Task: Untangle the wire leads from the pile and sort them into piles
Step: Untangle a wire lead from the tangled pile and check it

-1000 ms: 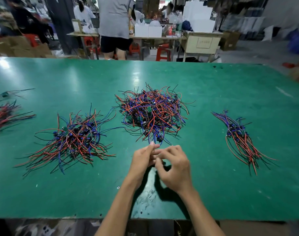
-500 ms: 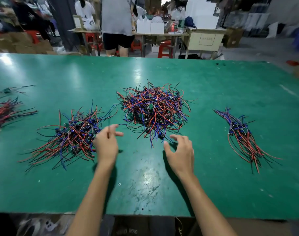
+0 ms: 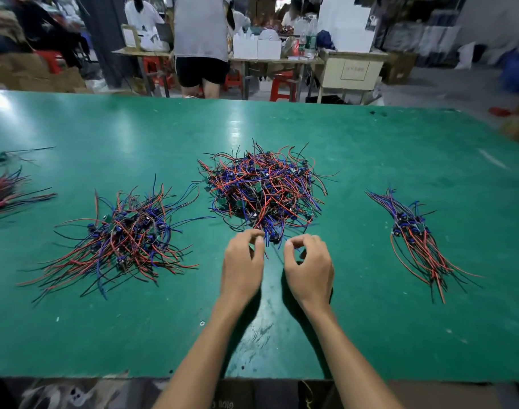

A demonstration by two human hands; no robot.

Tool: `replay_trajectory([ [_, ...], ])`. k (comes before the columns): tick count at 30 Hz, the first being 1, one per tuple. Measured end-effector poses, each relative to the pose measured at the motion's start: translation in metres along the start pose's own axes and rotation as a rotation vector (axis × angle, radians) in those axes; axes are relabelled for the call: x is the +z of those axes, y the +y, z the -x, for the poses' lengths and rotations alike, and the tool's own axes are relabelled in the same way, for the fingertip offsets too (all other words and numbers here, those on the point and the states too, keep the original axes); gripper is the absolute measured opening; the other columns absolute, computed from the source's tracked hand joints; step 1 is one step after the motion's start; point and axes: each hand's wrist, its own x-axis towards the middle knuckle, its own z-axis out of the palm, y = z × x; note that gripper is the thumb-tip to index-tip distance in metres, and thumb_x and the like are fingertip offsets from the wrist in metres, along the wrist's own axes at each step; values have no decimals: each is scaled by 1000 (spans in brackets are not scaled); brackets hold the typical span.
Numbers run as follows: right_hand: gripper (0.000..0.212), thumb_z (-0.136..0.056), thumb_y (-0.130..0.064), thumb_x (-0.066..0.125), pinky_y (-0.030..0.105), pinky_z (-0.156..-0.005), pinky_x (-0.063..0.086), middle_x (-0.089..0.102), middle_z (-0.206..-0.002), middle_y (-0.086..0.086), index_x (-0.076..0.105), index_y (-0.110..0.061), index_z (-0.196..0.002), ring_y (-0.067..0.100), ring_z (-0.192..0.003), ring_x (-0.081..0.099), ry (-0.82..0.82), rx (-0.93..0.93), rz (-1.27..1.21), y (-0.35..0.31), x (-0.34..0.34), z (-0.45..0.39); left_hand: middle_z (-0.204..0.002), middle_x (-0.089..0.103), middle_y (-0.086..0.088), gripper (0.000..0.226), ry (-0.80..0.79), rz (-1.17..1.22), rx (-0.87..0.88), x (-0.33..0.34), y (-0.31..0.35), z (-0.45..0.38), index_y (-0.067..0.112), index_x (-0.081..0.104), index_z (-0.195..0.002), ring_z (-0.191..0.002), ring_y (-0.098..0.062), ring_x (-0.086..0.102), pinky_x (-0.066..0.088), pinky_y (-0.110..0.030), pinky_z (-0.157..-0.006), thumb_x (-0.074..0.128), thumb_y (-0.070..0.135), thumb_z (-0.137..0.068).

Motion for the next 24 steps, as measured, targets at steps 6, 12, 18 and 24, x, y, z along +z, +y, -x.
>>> replay_trajectory([
  [6,15,-90,-24,58,33,-66,44,57,-78,-5,59,-14,-79,19,-73,53,27,-383,-34,0,-6,15,-95,63,4,43,-43,74,-23,12,-7,12,29,52,-131,-69,-11,58,50,-33,-73,63,12,-92],
  [12,18,-99,-19,54,30,-67,46,61,-85,-1,66,-10,-89,19,-75,55,34,-553,-94,-1,-4,24,-102,64,-5,29,1,11,39,7,-16,8,16,69,-123,-95,-21,61,47,-35,-91,62,8,-96],
  [18,19,-104,-23,45,35,-65,50,62,-89,0,59,-13,-98,21,-74,59,121,-475,-138,-2,-7,25,-104,46,2,23,109,-130,72,4,-13,12,36,71,-116,-103,-12,47,40,-25,-86,64,24,-97],
  [24,25,-99,-40,52,40,-72,54,69,-98,-6,51,-23,-117,18,-79,65,-52,-372,-89,-4,-6,24,-105,60,-2,13,135,34,28,4,-20,9,18,73,-100,-94,-22,65,53,-39,-88,65,10,-96],
])
